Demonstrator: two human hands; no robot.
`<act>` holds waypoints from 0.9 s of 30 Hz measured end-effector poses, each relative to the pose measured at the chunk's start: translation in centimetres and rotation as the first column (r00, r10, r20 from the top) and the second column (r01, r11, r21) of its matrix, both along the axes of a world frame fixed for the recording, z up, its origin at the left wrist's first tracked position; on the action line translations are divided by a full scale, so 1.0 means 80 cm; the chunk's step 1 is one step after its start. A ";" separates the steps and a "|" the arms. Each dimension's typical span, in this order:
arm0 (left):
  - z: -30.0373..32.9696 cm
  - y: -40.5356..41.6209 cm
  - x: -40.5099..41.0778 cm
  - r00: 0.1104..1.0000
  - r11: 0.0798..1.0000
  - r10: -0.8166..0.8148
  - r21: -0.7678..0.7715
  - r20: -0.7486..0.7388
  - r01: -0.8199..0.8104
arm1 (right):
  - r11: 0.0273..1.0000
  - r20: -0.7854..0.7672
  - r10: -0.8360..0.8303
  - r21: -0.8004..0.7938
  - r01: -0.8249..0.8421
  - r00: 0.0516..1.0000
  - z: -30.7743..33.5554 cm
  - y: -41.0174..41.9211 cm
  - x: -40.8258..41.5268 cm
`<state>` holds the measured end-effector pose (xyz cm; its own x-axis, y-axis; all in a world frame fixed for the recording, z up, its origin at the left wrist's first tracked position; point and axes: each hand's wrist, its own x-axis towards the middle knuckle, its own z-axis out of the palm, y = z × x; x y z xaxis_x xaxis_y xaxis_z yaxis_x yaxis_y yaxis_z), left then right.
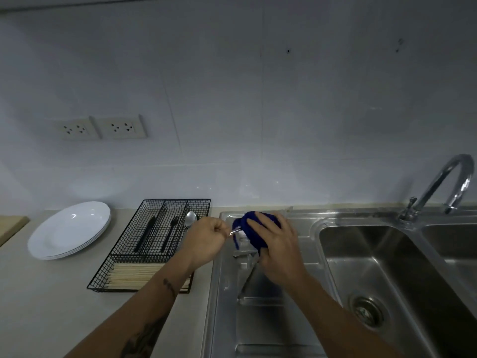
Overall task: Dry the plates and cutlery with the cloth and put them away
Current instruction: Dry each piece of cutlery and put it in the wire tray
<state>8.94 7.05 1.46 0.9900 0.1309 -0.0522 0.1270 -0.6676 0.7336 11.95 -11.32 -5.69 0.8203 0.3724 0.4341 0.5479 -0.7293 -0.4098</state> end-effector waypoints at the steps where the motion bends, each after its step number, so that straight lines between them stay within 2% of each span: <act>1: -0.002 0.006 0.000 1.000 1.000 -0.001 -0.002 -0.012 0.001 | 0.999 -0.041 0.007 0.045 -0.006 0.999 -0.005 0.000 0.005; 3: -0.010 0.018 0.002 0.999 1.000 -0.011 0.002 -0.036 0.011 | 0.988 -0.123 -0.013 0.154 0.032 0.992 -0.008 0.005 0.012; 4: -0.012 0.024 0.003 0.999 1.000 -0.011 0.005 -0.052 0.012 | 0.985 -0.138 -0.041 0.158 0.063 0.990 -0.005 0.009 0.011; 7: -0.010 0.039 0.009 0.996 0.999 -0.039 -0.009 -0.084 0.038 | 0.988 -0.021 -0.123 0.087 0.124 0.992 0.004 0.031 0.004; 12: -0.010 0.067 0.017 0.988 0.992 -0.120 0.023 -0.102 0.123 | 0.948 -0.055 -0.310 0.057 0.313 0.949 0.024 0.065 0.007; 15: -0.018 0.082 0.028 0.982 0.987 -0.151 -0.064 -0.112 0.145 | 0.966 -0.041 -0.245 0.080 0.248 0.969 0.023 0.095 0.003; 17: -0.026 0.090 0.038 0.982 0.983 -0.157 -0.113 -0.101 0.145 | 0.985 0.025 -0.171 0.030 0.171 0.985 0.010 0.107 -0.002; 21: -0.040 0.104 0.045 0.984 0.972 -0.164 -0.178 -0.069 0.150 | 0.982 0.087 -0.176 -0.054 0.181 0.981 -0.010 0.106 -0.011; 24: -0.044 0.104 0.044 0.978 0.968 -0.197 -0.173 -0.071 0.182 | 0.984 0.044 -0.148 -0.088 0.152 0.988 -0.020 0.095 -0.010; 27: -0.050 0.101 0.038 0.973 0.971 -0.212 -0.130 -0.091 0.200 | 0.966 -0.052 -0.251 -0.067 0.248 0.966 -0.028 0.076 -0.009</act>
<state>11.94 15.09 -2.57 0.9833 -0.0886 -0.1589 0.0756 -0.5958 0.7996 11.20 -5.24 -7.90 0.9144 0.1762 0.3644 0.3211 -0.8640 -0.3879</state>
